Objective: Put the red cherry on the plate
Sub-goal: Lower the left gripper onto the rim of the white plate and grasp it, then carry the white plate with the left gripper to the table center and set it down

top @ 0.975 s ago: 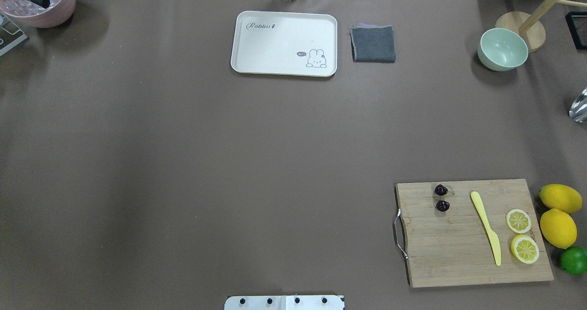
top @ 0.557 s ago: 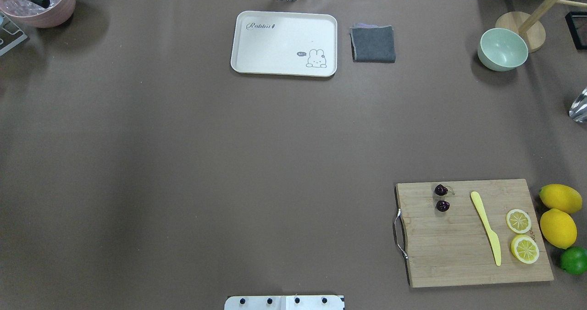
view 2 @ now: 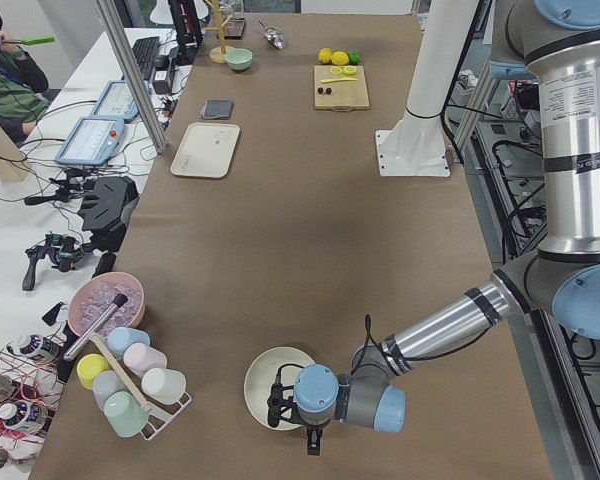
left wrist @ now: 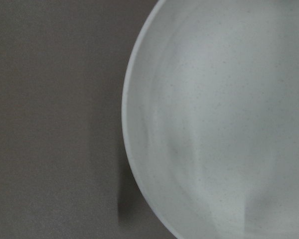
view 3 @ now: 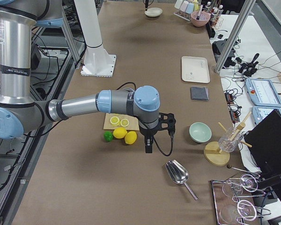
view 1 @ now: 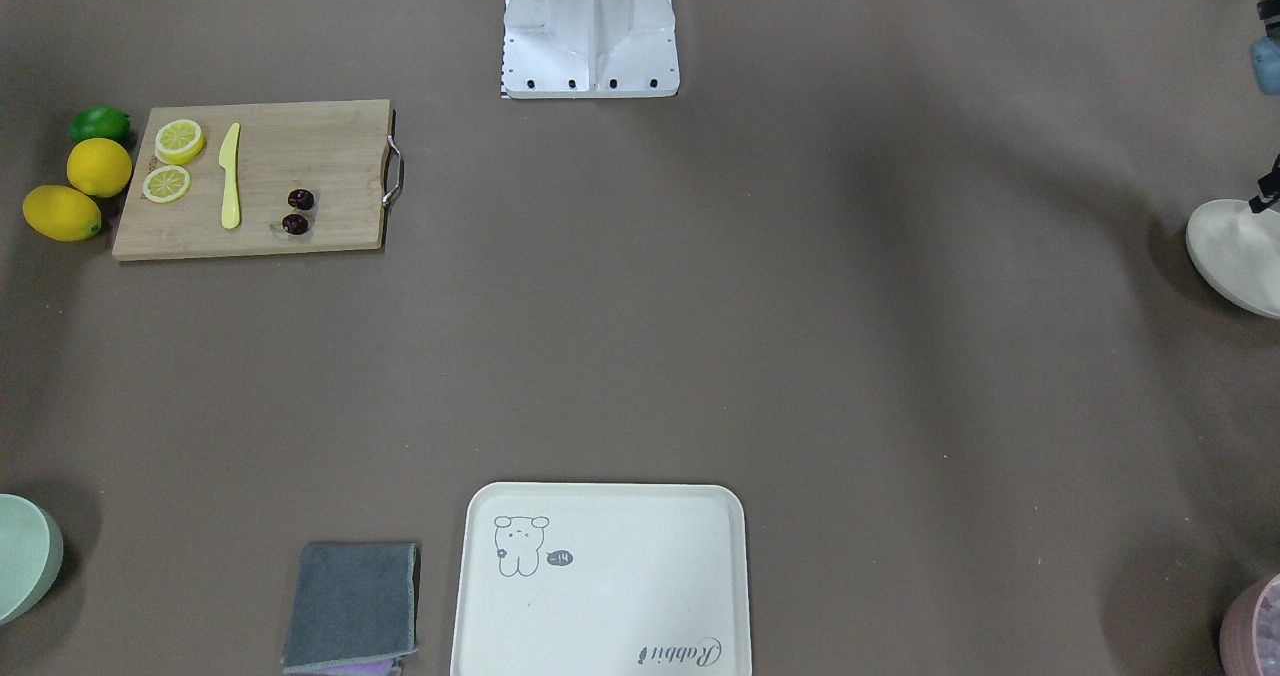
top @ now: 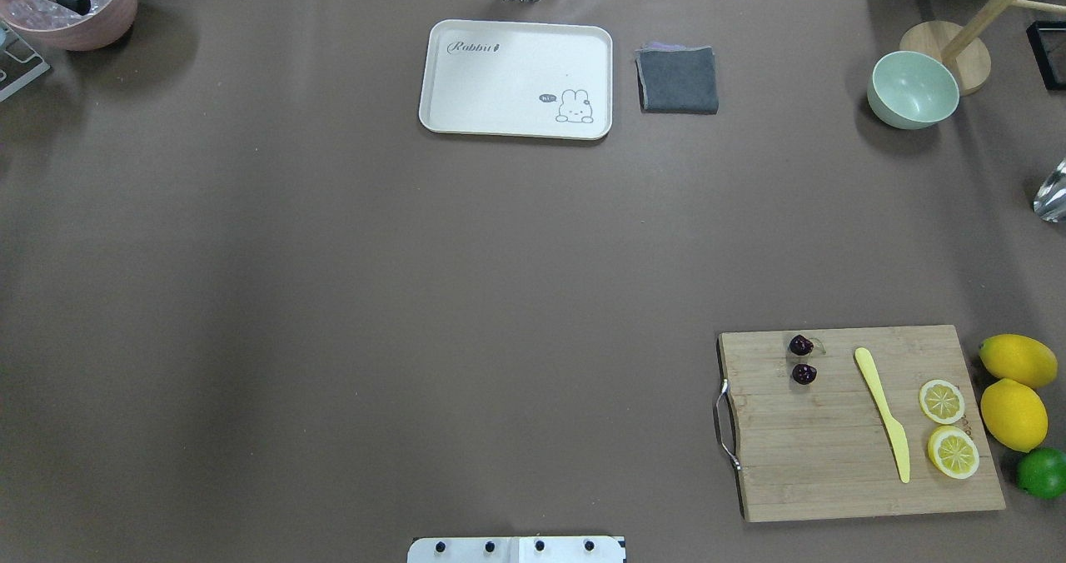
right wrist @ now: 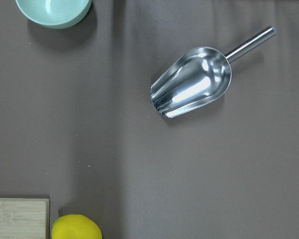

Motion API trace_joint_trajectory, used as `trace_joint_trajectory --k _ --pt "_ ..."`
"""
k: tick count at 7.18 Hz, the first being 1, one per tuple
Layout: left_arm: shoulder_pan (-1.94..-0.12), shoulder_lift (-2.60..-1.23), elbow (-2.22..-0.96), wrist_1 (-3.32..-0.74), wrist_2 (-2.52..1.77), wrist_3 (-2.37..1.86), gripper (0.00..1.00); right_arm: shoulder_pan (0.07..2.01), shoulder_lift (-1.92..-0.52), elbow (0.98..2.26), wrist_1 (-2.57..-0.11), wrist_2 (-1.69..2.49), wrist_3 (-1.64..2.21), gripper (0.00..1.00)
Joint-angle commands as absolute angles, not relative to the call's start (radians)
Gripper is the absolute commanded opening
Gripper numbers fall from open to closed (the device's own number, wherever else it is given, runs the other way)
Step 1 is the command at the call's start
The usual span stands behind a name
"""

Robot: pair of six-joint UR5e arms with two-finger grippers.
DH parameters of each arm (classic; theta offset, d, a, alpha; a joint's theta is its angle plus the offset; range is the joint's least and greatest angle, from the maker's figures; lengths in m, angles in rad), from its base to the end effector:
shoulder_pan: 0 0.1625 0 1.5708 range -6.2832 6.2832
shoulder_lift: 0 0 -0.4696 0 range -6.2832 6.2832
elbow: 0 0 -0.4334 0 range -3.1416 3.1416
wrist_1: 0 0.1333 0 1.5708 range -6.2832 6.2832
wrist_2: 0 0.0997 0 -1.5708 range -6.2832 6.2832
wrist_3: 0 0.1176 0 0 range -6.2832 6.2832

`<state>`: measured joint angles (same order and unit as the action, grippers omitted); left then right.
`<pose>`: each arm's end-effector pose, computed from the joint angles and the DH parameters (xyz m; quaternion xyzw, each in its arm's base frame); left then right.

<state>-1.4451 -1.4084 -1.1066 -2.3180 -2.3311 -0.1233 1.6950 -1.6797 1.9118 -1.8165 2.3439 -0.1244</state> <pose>-0.0037 -0.3879 0.9527 0.0095 0.3745 0.0235 0.9269 0.1089 -0.4593 0.6151 0.0405 -0.3749 0.0025 0.9262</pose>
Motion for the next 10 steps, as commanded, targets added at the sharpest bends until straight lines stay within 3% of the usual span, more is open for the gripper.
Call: trace_joint_trajectory --k 1,10 --pt "-1.445 -1.416 -1.112 -2.318 -2.33 -0.126 0.97 1.695 -1.68 1.913 -1.816 2.344 -0.124 1.0" --pt "-1.447 -1.483 -1.069 -2.284 -2.329 -0.127 0.97 1.695 -1.68 1.913 -1.815 2.344 -0.124 1.0"
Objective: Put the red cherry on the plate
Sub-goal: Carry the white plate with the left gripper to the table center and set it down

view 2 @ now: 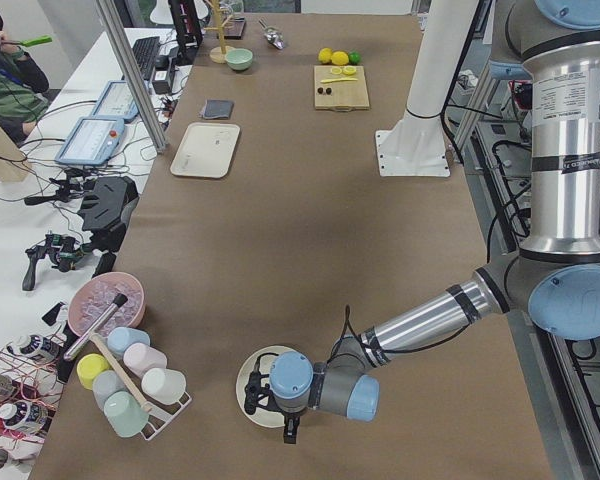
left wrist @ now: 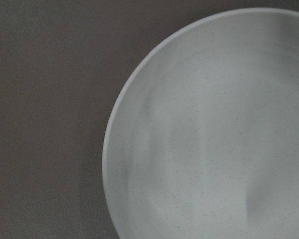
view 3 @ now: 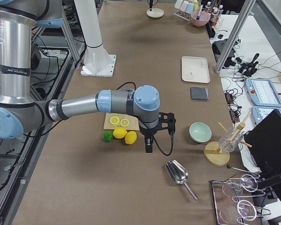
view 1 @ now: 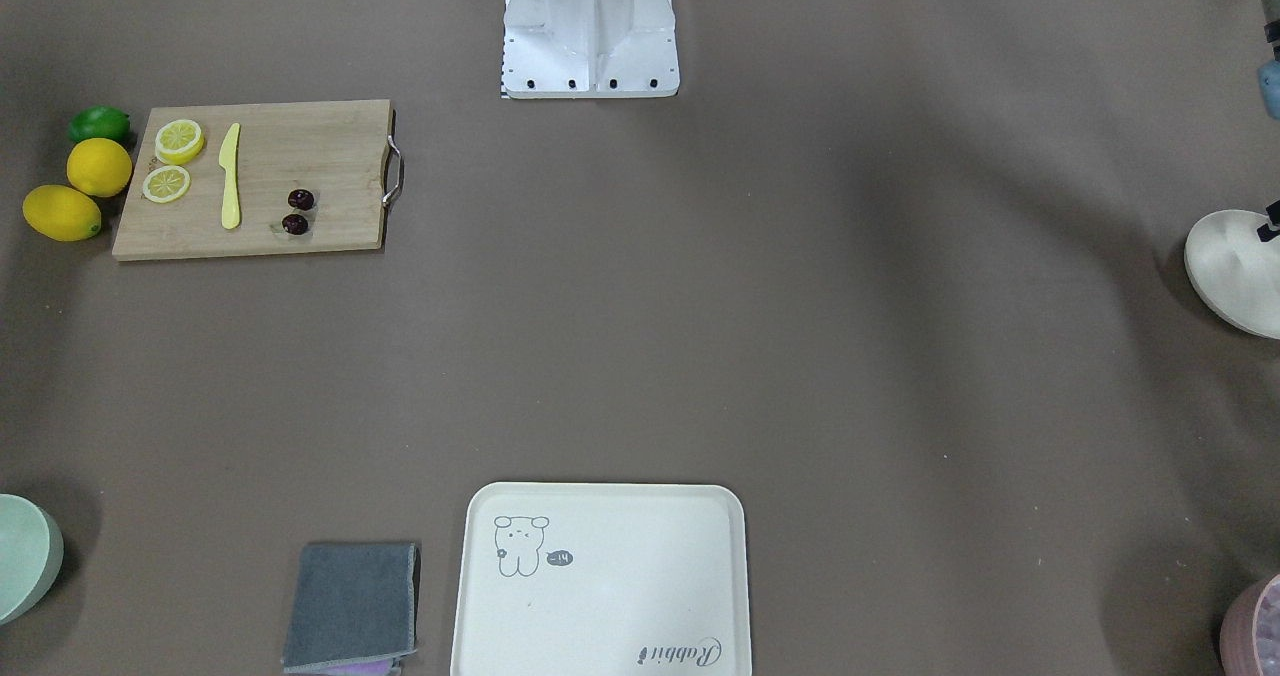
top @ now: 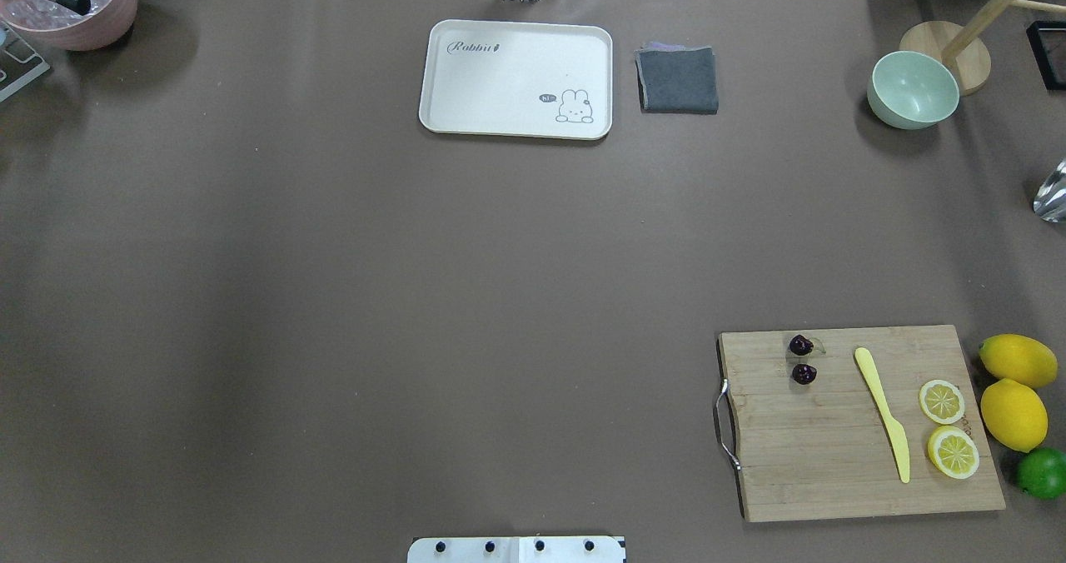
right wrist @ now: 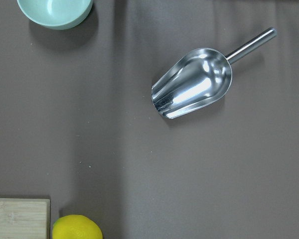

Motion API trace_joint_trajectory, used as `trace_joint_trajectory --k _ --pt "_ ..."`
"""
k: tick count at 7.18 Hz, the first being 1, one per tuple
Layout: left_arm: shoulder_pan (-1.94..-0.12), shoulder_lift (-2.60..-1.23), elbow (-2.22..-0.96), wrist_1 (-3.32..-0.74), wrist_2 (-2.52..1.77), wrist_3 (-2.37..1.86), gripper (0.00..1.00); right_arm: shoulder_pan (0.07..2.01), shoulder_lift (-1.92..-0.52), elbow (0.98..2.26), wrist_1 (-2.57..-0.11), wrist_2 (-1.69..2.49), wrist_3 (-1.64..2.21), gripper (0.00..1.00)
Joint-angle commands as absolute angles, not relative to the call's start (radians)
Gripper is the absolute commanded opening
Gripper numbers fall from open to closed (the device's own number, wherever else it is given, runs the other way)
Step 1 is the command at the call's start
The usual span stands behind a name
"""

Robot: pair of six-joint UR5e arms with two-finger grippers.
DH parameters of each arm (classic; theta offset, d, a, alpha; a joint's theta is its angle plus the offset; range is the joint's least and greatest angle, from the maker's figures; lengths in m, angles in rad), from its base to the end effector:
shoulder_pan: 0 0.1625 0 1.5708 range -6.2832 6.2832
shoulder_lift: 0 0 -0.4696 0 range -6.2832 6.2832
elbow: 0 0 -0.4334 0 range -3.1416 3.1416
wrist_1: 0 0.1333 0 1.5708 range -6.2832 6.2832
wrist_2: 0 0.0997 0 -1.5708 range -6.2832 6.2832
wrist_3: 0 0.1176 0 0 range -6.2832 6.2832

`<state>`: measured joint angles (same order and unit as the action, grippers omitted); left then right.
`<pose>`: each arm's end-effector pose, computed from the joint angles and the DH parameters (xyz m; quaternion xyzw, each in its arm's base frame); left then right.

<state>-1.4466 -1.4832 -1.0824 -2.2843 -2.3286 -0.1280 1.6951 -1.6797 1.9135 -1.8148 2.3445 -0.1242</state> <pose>0.0016 -0.4360 0.9373 0.0169 0.3741 0.0237 0.9269 0.1089 -0.4594 0.6140 0.0421 -0.3749 0.0020 0.9261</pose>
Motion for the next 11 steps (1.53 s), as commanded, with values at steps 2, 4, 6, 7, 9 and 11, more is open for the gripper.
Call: trace_joint_trajectory --k 2,4,6,7,9,11 --pt "-1.448 -1.474 -1.078 -2.284 -2.364 -0.127 0.52 1.695 -1.683 1.916 -1.815 2.344 -0.126 1.0" --pt "-1.448 -1.48 -1.072 -2.286 -2.37 -0.127 0.23 1.697 -1.692 1.931 -1.815 2.342 -0.126 1.0" --pt "-1.45 -1.483 -1.081 -2.284 -2.37 -0.13 0.0 1.697 -1.693 1.933 -1.816 2.342 -0.126 1.0" --pt "-1.454 -1.499 -1.088 -2.273 -2.37 -0.144 0.0 1.697 -1.697 1.933 -1.815 2.342 -0.126 1.0" --pt "-1.457 -1.535 -1.095 -2.252 -2.403 -0.184 0.0 1.698 -1.697 1.933 -1.815 2.342 -0.126 1.0" --pt "-1.491 -1.61 -1.188 -2.038 -2.55 -0.184 0.0 1.697 -1.697 1.933 -1.816 2.344 -0.126 1.0"
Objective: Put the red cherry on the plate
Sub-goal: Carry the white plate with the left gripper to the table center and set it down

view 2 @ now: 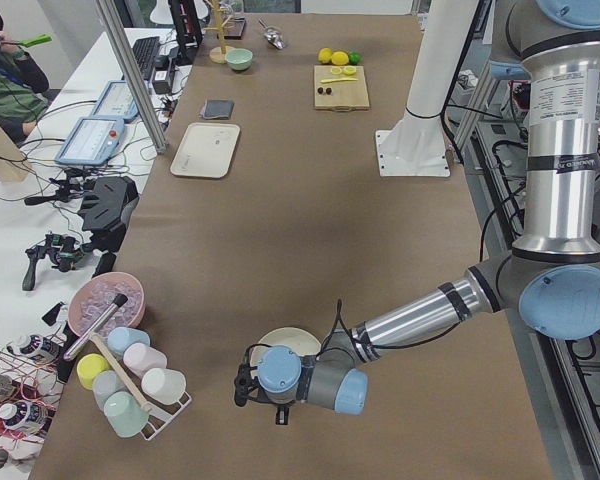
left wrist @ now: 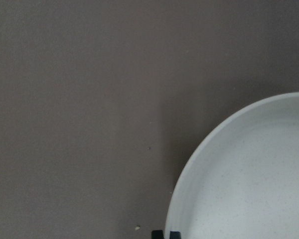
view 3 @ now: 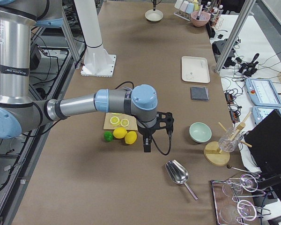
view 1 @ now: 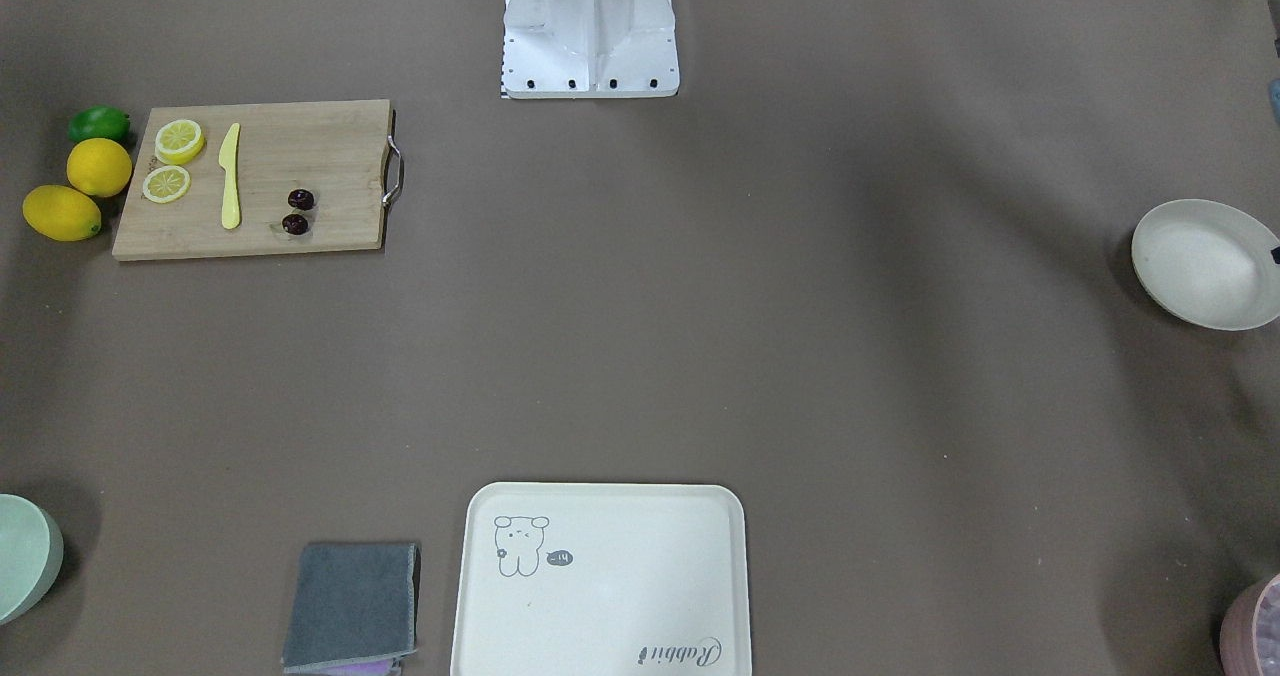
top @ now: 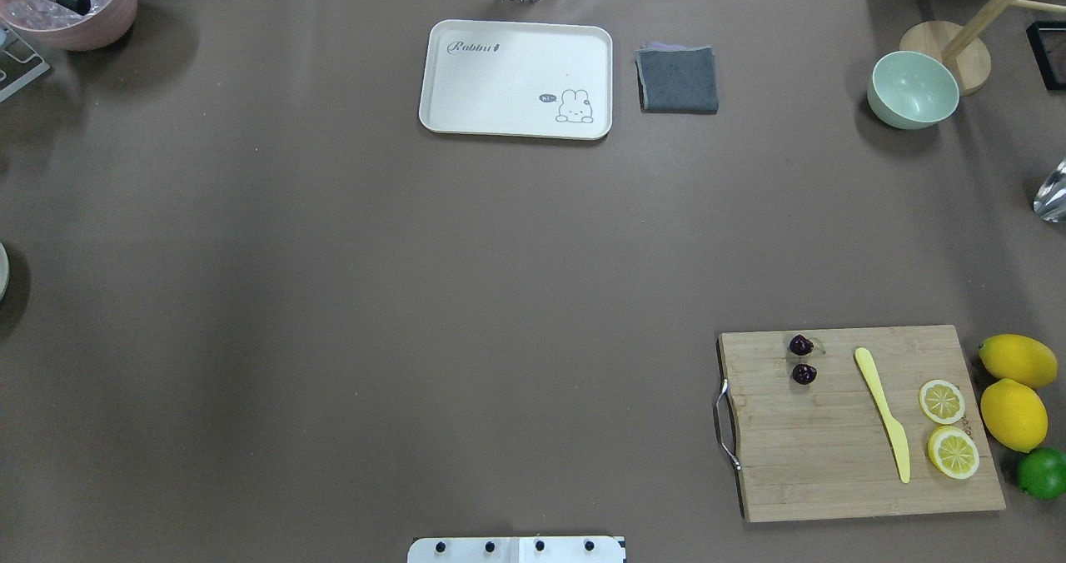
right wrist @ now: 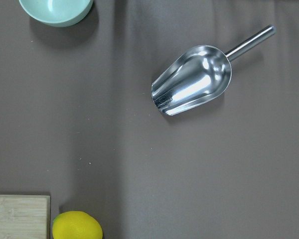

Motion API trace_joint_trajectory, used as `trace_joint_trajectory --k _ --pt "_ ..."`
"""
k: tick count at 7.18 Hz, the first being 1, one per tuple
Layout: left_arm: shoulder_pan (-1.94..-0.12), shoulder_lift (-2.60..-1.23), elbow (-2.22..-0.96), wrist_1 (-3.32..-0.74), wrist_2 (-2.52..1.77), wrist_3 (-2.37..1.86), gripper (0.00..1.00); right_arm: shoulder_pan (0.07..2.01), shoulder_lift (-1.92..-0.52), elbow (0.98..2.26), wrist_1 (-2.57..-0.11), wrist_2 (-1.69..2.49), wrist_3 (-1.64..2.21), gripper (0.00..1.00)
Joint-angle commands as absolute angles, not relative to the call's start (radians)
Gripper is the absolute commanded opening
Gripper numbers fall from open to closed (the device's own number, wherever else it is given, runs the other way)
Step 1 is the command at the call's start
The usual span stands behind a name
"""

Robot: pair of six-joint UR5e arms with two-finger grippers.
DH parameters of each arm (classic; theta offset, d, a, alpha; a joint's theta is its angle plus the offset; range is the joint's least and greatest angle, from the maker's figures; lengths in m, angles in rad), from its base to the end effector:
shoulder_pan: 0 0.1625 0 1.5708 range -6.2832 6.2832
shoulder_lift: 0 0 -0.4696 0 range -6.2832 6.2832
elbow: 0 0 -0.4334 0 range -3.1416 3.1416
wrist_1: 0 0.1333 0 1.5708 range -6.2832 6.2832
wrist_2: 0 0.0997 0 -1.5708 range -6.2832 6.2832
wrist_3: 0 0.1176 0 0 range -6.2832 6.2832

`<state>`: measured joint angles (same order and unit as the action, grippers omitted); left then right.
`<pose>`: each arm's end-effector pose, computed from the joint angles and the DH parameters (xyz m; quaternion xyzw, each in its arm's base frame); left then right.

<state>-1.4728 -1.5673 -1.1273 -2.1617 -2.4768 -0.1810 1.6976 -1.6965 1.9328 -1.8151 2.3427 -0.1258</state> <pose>0.0082 -0.4998 0.8769 0.0033 0.4413 -0.0058 0.8973 0.1092 -0.4513 0.6120 0.0437 -0.3739 0.0020 0.9264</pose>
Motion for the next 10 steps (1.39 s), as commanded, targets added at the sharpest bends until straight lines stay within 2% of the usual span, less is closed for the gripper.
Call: trace_joint_trajectory --k 1,3,4,5,7,10 --pt "-1.491 -1.644 -1.231 -1.975 -2.554 -0.187 0.0 1.697 -1.697 1.933 -1.815 2.344 -0.139 1.0" --pt "-1.479 -1.713 -1.302 -1.977 -2.557 -0.382 0.0 1.697 -1.707 1.931 -1.781 2.352 -0.137 1.0" --pt "-1.438 -1.738 -1.389 -1.985 -2.557 -0.569 0.0 1.697 -1.706 1.93 -1.781 2.355 -0.129 1.0" --pt "-1.343 -1.749 -1.501 -1.983 -2.55 -0.744 0.0 1.697 -1.704 1.931 -1.779 2.359 -0.129 1.0" --pt "-1.171 -1.764 -1.644 -2.009 -2.478 -0.995 0.0 1.677 -1.68 1.931 -1.781 2.394 -0.124 1.0" --pt "-0.918 -1.851 -1.741 -2.101 -2.323 -1.35 0.0 1.594 -1.631 1.928 -1.769 2.447 -0.054 1.0"
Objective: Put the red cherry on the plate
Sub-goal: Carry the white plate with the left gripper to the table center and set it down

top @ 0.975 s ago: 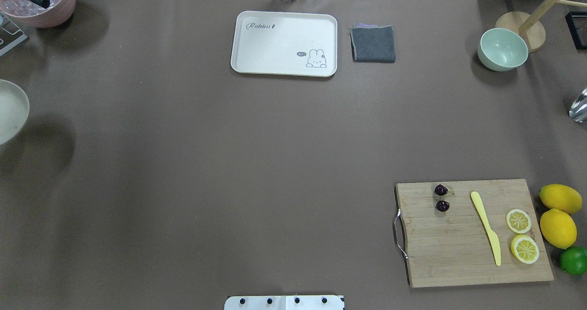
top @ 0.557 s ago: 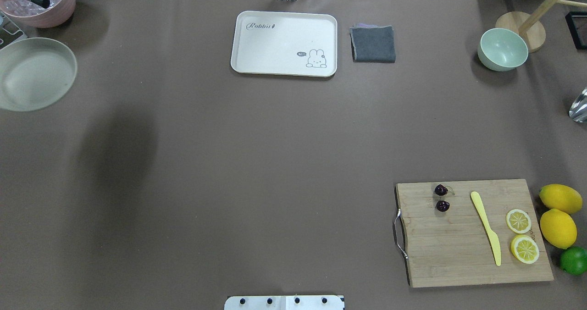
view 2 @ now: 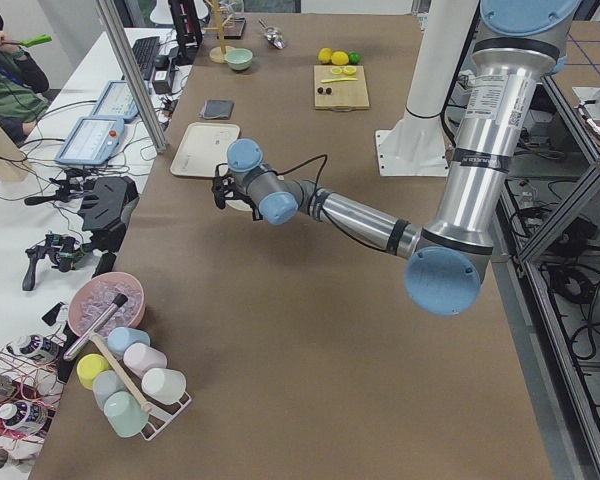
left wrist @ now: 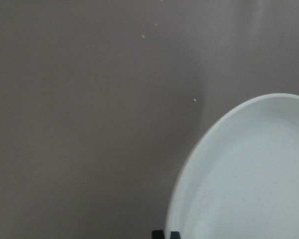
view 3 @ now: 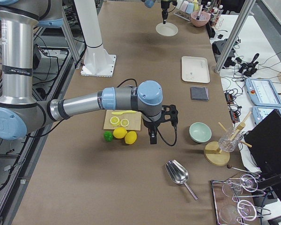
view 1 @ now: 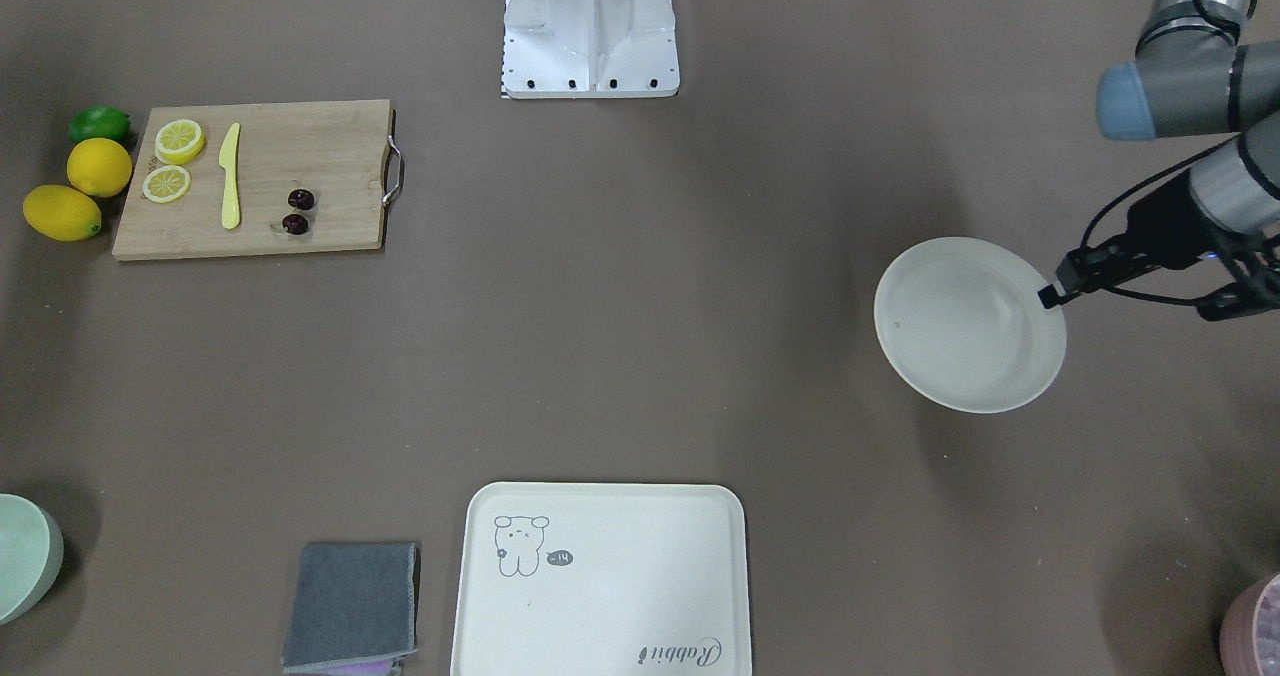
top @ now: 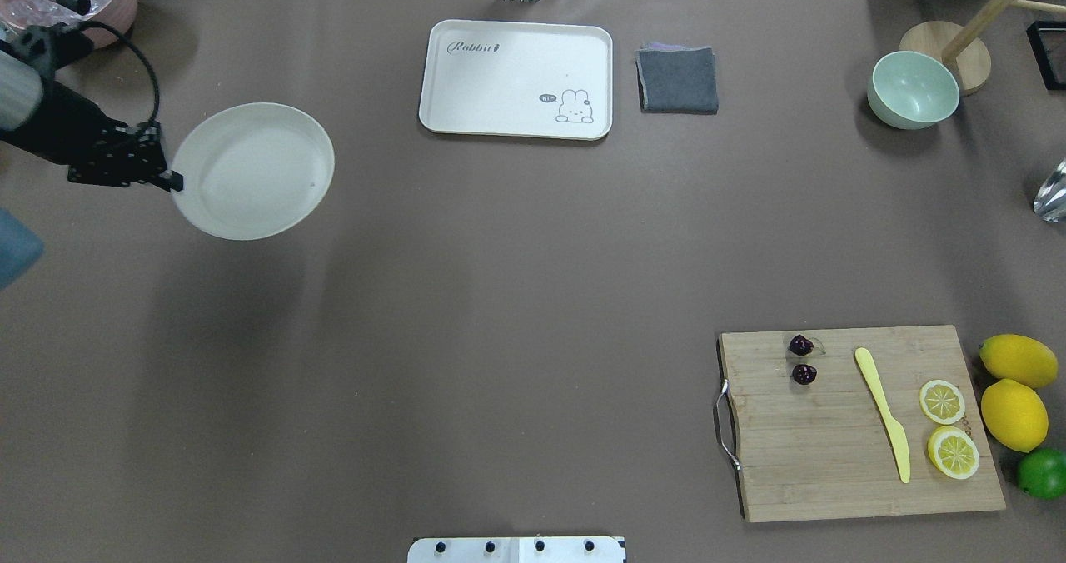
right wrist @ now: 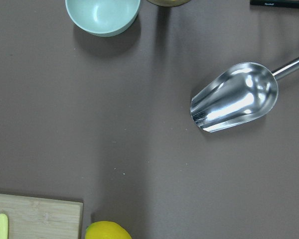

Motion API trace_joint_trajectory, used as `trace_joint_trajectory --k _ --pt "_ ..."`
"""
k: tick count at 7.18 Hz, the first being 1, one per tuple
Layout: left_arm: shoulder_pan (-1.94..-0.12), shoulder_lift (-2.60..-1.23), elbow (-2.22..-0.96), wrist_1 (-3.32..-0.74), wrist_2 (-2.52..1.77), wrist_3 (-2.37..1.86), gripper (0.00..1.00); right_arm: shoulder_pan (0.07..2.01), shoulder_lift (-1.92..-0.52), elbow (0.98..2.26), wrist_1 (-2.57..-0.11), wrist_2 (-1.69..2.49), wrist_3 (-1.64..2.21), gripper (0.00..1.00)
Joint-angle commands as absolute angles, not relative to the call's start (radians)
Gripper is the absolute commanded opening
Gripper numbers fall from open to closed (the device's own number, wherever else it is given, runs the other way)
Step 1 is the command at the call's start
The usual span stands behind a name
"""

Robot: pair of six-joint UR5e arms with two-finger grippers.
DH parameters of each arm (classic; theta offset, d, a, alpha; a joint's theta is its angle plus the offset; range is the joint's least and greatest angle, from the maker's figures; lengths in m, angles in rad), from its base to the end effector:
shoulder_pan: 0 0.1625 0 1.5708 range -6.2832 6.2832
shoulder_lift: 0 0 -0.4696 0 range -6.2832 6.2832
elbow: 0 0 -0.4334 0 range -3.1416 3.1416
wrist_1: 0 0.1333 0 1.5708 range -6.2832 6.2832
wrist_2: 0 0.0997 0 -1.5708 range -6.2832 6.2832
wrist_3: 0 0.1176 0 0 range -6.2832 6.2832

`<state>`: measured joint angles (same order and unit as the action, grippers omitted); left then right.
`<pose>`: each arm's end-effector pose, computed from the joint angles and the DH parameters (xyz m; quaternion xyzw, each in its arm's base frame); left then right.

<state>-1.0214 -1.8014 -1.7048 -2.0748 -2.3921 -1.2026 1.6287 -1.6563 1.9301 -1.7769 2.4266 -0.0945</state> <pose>0.2928 -0.5686 0.4408 -0.0312 0.5282 -0.1077 0.8417 0.0723 -0.4785 0.5834 0.0623 -0.4112 -0.0307 0.9089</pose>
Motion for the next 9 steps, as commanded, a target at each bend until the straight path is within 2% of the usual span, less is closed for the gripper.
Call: trace_joint_trajectory --k 1,3,5,9 --pt "-0.816 -1.896 -1.74 -2.1 -2.228 -1.412 0.0 1.553 -1.626 1.927 -1.725 2.444 -0.004 1.0" --pt "-0.648 -1.986 -1.729 -2.095 -2.059 -1.547 0.0 1.45 -1.568 1.933 -1.631 2.441 0.215 1.0" --pt "-0.562 -2.022 -1.724 -2.094 -1.959 -1.613 0.0 1.349 -1.493 1.942 -1.625 2.444 0.357 1.0" --pt "-0.511 -2.083 -1.64 -2.092 -1.894 -1.632 0.0 1.189 -1.456 2.02 -1.623 2.408 0.538 1.0"
